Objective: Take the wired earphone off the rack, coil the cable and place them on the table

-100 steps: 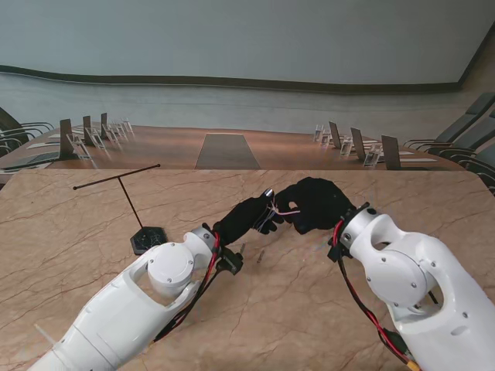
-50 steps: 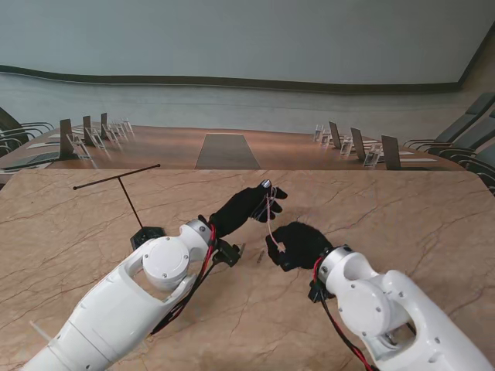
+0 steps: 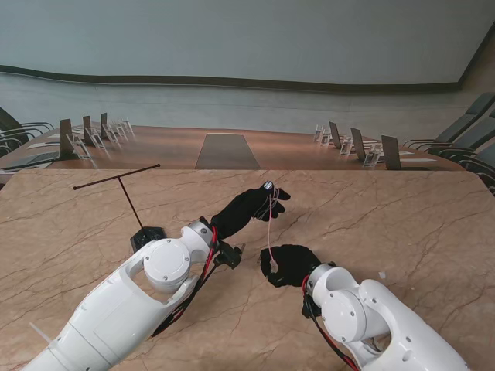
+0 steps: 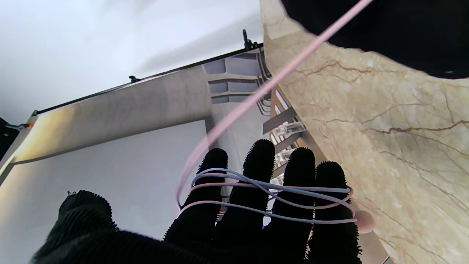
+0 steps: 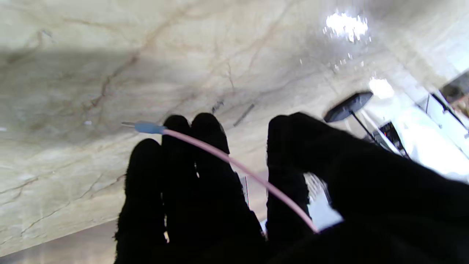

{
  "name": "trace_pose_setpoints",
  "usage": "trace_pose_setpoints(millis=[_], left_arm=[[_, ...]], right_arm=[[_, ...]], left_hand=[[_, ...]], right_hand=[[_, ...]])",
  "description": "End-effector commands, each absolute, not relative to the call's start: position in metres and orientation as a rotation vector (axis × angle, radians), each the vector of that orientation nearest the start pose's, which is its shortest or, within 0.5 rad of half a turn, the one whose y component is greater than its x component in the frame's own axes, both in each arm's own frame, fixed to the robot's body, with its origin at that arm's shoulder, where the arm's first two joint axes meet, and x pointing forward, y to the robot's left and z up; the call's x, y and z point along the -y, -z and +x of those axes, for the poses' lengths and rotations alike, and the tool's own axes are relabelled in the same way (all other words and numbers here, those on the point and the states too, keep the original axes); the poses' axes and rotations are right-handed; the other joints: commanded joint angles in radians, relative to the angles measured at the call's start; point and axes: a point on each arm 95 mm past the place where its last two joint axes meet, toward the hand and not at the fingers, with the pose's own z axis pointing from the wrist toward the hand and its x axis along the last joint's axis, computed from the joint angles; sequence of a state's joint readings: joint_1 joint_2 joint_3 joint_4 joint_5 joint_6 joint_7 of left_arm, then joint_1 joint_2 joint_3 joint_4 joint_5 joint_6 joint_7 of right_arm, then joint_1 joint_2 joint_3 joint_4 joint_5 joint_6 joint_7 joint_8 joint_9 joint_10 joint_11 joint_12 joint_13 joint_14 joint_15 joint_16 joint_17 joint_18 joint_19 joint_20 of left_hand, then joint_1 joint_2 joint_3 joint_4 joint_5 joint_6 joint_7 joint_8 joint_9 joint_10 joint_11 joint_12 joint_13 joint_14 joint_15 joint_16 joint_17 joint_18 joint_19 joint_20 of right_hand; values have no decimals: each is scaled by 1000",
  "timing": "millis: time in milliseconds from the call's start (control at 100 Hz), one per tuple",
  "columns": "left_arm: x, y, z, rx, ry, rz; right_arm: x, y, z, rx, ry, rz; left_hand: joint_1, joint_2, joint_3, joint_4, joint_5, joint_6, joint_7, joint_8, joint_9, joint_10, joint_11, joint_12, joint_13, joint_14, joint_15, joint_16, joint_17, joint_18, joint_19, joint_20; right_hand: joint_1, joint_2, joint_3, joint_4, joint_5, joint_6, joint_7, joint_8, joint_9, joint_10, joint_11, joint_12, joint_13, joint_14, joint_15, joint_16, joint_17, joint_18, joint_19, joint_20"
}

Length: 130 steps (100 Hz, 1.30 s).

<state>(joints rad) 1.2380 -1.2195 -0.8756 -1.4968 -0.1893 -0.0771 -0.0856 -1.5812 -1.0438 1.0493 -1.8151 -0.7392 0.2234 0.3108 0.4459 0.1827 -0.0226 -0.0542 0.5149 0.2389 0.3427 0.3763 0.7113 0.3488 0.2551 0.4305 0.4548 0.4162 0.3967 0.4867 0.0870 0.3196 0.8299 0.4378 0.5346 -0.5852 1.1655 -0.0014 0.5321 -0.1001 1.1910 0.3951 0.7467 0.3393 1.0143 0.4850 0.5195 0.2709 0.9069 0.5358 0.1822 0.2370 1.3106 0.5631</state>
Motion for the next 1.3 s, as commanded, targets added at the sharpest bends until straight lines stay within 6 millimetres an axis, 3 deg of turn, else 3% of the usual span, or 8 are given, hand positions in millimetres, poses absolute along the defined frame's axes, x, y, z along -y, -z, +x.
trace_pose_setpoints(millis=[0,110,240,350,450,560,1130,1290], left_arm=[[152,275,432,-1148,2460,-2118],[152,276,431,-1139,2463,-2130],[151,277,432,-1138,2462,-2130],[150,276,432,-1130,2469,-2130],[149,275,433,-1112,2485,-2119],[146,272,435,-1102,2501,-2104],[138,282,438,-1045,2467,-2118],[139,285,438,-1042,2468,-2112]], right_arm=[[-66,326,356,-1772,-1413,1592],[-65,332,357,-1806,-1366,1587],[-64,341,357,-1844,-1301,1573],[-60,347,357,-1857,-1258,1585],[-56,351,357,-1865,-1233,1580],[-49,352,357,-1855,-1239,1560],[7,322,341,-1682,-1248,1547],[15,312,347,-1545,-1349,1529]], left_hand=[[0,-2,-15,6,-10,-91,-20,5,-4,-37,-20,-11,-12,-37,-11,-14,-17,-13,-36,-24],[2,-2,-15,6,-15,-92,-22,5,-3,-34,-29,-13,-13,-33,-15,-13,-19,-15,-40,-27],[2,-3,-15,6,-13,-98,-21,6,3,-35,-32,-12,-9,-32,-16,-11,-16,-12,-40,-29],[4,-2,-14,6,-11,-108,-20,6,5,-40,-35,-12,-9,-37,-17,-11,-17,-15,-41,-29],[9,-4,-14,5,11,-147,-9,12,22,-41,-35,-13,-8,-40,-16,-10,-15,-27,-39,-29],[8,-2,-16,4,4,-139,-14,12,26,-42,-42,-16,-10,-43,-16,-10,-17,-30,-39,-30],[8,-6,-16,5,2,-138,-13,16,19,-40,-45,-13,-15,-39,-16,-10,-20,-29,-40,-31],[6,-5,-17,3,7,-150,-11,17,11,-50,-51,-16,-27,-54,-27,-17,-25,-47,-48,-35]], right_hand=[[-74,97,-118,16,-135,2,-27,-25,-151,-20,-50,-29,-106,-93,-70,-28,-74,-90,-84,-50],[-150,270,-401,61,-378,7,-223,87,-447,-142,-181,-91,-284,-204,-259,-92,-187,-180,-295,-77],[-203,311,-591,-9,-458,25,-697,-102,-570,-246,-600,-274,-389,-305,-564,-221,-257,-273,-568,-131],[-257,327,-680,-27,-402,29,-1204,206,-583,-277,-867,-365,-411,-351,-782,-275,-262,-333,-815,-87],[-340,329,-670,-46,-376,28,-1241,-187,-614,-295,-1027,-354,-435,-384,-901,-279,-248,-376,-992,-5],[-406,318,-640,-51,-359,19,-1268,-426,-621,-302,-1051,-375,-436,-396,-916,-323,-230,-399,-1053,-2],[-444,324,-616,-62,-356,13,-1274,-433,-618,-289,-1037,-382,-436,-377,-911,-334,-218,-398,-1087,-34],[-413,310,-624,-59,-369,6,-1215,-305,-601,-251,-925,-227,-420,-310,-779,-208,-236,-350,-979,46]])
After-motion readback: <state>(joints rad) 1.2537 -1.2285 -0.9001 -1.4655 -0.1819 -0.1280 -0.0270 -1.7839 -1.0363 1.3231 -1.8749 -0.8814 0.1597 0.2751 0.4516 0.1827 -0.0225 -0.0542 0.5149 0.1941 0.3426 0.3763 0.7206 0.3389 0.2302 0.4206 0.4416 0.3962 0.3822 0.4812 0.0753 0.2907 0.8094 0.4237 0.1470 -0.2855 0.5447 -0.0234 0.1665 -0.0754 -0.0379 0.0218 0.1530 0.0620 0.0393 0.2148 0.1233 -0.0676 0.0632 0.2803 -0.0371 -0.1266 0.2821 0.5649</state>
